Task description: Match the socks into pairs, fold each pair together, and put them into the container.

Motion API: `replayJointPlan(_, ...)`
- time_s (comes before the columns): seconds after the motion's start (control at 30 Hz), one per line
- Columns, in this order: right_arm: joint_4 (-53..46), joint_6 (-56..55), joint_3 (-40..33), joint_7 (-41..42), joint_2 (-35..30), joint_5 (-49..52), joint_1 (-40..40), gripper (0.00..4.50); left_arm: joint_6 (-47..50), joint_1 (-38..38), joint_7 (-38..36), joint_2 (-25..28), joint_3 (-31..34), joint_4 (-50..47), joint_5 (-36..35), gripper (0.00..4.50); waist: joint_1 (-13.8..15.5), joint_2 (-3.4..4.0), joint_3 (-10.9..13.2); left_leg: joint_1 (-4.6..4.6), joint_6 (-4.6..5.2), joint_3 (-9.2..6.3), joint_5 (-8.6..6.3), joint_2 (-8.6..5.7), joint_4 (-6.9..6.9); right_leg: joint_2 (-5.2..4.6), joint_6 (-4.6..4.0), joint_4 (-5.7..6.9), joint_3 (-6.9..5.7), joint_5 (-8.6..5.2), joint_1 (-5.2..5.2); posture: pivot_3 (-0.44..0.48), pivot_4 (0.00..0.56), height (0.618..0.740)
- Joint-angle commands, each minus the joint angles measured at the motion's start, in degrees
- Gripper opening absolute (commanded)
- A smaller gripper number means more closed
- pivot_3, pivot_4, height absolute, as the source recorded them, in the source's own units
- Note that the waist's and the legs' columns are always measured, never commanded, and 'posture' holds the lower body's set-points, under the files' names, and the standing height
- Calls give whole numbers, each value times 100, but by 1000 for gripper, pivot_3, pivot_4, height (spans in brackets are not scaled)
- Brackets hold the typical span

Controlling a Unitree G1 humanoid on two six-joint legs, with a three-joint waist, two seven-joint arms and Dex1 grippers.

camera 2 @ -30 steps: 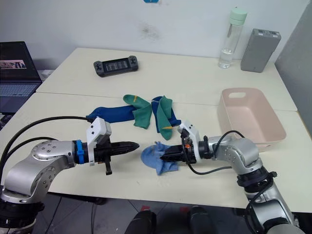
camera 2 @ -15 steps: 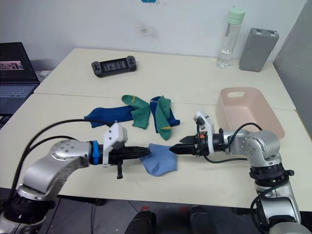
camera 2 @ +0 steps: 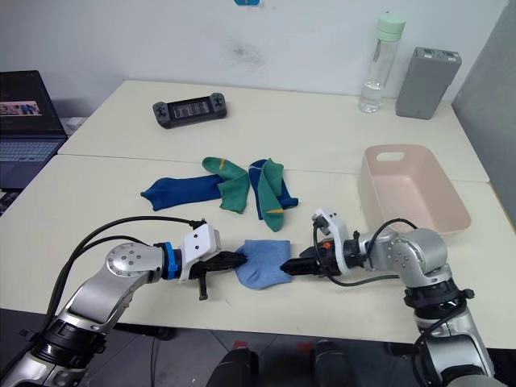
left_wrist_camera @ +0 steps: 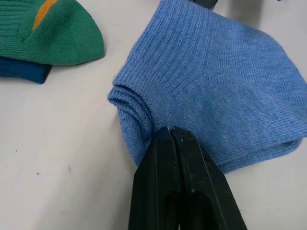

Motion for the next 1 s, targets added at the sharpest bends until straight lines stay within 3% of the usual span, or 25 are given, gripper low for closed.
replayJointPlan(0.03,98,55,31,-115,343,25,-112,4423,137,75,3,28,31,-16,76,0,-15,0,0,2,0,0,0,1,0,1,0,2,0,0,0,0,150,740)
replayJointPlan(0.37,522,94,-82,-399,1200,-91,-295,4423,304,69,8,5,156,-151,-14,0,-36,1,-1,4,0,-2,0,2,-1,2,0,4,-1,0,0,0,150,740)
replayJointPlan(0.47,578,-8,-82,-406,1229,-140,-300,3926,367,54,17,-6,205,-187,-79,0,-36,1,-1,4,0,-2,0,2,-2,2,0,5,-1,0,0,0,150,740)
replayJointPlan(0.8,639,-176,-164,-399,1195,-259,-271,562,465,24,-106,-37,503,-380,-530,0,-37,2,0,-3,0,-3,0,2,-3,2,0,3,-2,0,-6,0,150,740)
replayJointPlan(0.87,487,-40,-387,-397,1072,-137,-325,0,788,-39,-335,1,885,-623,-1180,397,-37,2,0,-7,0,-3,0,2,-3,2,0,3,-3,0,-9,0,150,740)
replayJointPlan(1.0,91,144,-715,-275,676,105,-457,0,1597,-284,-544,196,1408,-1099,-2177,1542,-2,2,1,-34,0,-7,0,0,2,-2,0,5,-8,1,-32,0,150,740)
